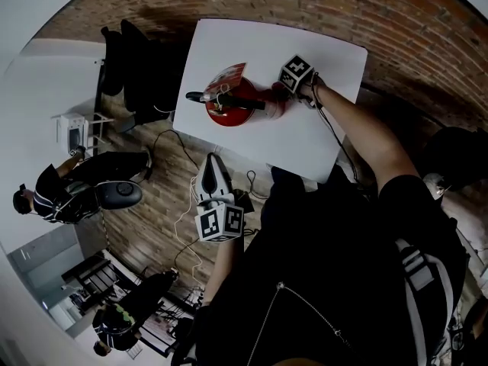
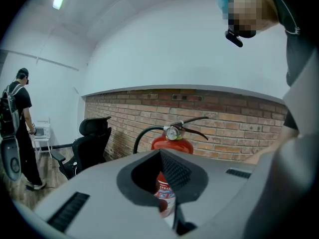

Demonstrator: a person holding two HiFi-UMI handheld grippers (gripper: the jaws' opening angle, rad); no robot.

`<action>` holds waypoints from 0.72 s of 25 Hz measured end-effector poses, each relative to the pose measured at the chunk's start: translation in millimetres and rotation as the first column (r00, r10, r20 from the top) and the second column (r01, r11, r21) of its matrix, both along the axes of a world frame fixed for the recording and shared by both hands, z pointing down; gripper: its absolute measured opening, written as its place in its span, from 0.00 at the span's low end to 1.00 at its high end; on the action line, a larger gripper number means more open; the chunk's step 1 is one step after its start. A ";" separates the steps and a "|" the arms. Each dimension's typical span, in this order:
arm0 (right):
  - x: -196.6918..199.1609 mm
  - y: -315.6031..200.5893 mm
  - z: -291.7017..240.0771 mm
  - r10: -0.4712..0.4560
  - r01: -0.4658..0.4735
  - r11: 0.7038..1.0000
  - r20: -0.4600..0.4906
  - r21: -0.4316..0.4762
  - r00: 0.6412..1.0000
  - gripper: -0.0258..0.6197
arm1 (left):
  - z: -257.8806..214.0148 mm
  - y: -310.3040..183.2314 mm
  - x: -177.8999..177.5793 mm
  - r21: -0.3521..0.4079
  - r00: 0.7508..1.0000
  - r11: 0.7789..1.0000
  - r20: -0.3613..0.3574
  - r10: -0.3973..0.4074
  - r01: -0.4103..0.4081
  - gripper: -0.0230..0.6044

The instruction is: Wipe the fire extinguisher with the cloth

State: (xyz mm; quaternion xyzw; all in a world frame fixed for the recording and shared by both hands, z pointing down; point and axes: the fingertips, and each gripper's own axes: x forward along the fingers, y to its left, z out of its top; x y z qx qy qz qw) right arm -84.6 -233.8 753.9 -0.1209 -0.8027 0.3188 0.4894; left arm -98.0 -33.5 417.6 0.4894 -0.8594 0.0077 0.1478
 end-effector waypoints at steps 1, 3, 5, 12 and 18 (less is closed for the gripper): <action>0.4 0.1 -2.3 0.004 -0.004 1.000 0.005 -0.008 1.000 0.19 | 0.5 0.5 0.4 0.000 1.000 1.000 0.001 0.000 0.000 0.05; 1.3 0.5 -5.3 0.010 -0.010 1.000 0.011 -0.021 1.000 0.20 | 1.5 2.1 1.6 0.001 1.000 1.000 0.002 -0.002 0.002 0.05; 2.6 1.6 -9.4 0.009 -0.009 1.000 0.015 -0.030 1.000 0.19 | 1.5 3.8 2.7 0.002 1.000 1.000 0.004 -0.005 0.005 0.05; 2.6 1.7 -26.9 0.000 0.001 1.000 0.046 -0.027 0.999 0.19 | -3.9 6.7 4.9 0.015 1.000 1.000 0.012 -0.017 0.017 0.05; 1.8 1.5 -43.9 0.001 0.001 1.000 0.071 -0.024 0.997 0.20 | -5.8 6.8 7.9 0.027 1.000 0.999 0.013 -0.023 0.022 0.05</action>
